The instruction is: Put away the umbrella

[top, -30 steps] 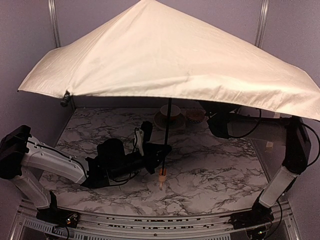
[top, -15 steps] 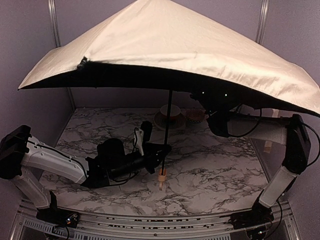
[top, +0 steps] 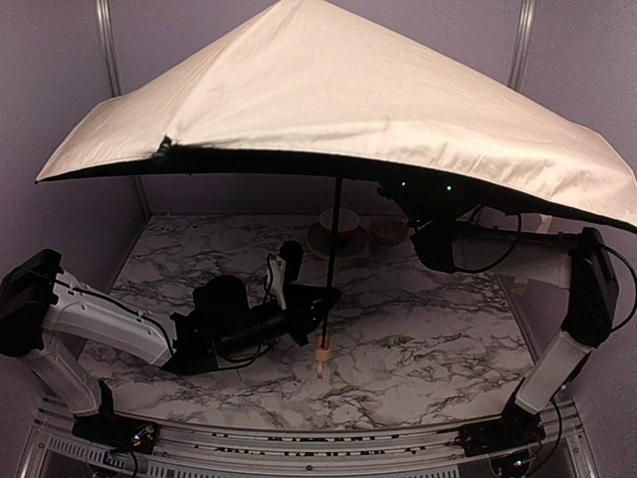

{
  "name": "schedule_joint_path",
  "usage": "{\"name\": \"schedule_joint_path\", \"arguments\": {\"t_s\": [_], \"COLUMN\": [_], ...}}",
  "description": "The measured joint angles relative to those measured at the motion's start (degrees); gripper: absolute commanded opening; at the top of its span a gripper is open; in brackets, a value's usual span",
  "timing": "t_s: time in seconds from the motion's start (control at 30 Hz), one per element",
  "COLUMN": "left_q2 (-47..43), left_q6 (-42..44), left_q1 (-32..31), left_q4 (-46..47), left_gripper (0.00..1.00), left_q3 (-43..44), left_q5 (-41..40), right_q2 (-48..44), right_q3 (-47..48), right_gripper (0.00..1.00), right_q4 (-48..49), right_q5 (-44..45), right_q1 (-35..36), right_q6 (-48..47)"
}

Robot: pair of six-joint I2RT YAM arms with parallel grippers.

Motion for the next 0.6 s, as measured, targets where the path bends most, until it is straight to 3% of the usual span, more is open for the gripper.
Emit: {"name": "schedule_joint_path", "arguments": {"t_s": [0.13,0.23,0.4,0.53,0.6], "left_q2": [0.0,0.0,0.0,0.0,0.0], "left_q6": [0.0,0.1,0.4,0.3,0.0], "left_q1": [0.0,0.0,0.0,0.0,0.0], "left_q4": [0.0,0.0,0.0,0.0,0.0], "left_gripper": [0.0,0.0,0.0,0.0,0.0], "left_q3": [0.0,0.0,0.0,0.0,0.0], "left_q5": [0.0,0.1,0.2,0.2,0.0], "right_q2": [0.0,0.0,0.0,0.0,-0.1], "right_q3": [0.0,0.0,0.0,0.0,0.0], "right_gripper": [0.27,0.37,0.4,0.09,0.0], "right_q4": [0.0,-0.1,-0.7,-1.0,-0.9], "right_q5": [0.0,0.1,0.3,0.3,0.3], "right_q1": [0.0,0.0,0.0,0.0,0.0], "right_q6": [-0.3,-0.7,-1.2,-1.7,-1.4]}}
